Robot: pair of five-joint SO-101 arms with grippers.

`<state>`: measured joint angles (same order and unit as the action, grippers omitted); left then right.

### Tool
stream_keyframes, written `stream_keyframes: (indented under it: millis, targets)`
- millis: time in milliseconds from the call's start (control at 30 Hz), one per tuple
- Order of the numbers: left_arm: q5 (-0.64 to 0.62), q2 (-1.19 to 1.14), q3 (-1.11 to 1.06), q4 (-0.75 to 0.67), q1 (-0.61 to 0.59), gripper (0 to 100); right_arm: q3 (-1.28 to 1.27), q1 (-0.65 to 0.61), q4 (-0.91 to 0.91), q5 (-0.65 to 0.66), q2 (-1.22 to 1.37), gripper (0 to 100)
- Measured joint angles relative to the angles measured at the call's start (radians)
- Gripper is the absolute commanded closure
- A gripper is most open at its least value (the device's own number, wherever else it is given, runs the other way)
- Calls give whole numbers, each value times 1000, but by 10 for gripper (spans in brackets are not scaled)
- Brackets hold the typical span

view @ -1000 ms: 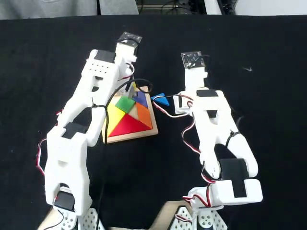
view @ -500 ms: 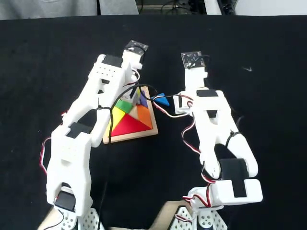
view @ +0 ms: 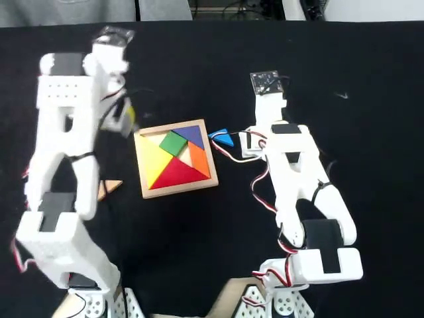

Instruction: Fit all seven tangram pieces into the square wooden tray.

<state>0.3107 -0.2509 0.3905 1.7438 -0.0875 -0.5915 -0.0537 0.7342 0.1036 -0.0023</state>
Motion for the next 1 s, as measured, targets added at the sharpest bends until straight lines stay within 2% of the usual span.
stream_keyframes:
  millis: [133,233,400,533,600,733,1000]
  targets:
    - [61,143,-253,-8,-72,824,0,0,0,0,0,987]
    - [89,290,-448,-106,-147,822,0,0,0,0,0,987]
    - [305,568,-852,-414,-213,811,0,0,0,0,0,987]
    - [391,631,-1119,-658,-215,691,0,0,0,0,0,987]
    - [402,618,-1152,-709,-215,662,0,0,0,0,0,987]
    - [440,508,-1138,-738,-207,682,0,0,0,0,0,987]
    - [552,150,-957,-740,-203,702,0,0,0,0,0,987]
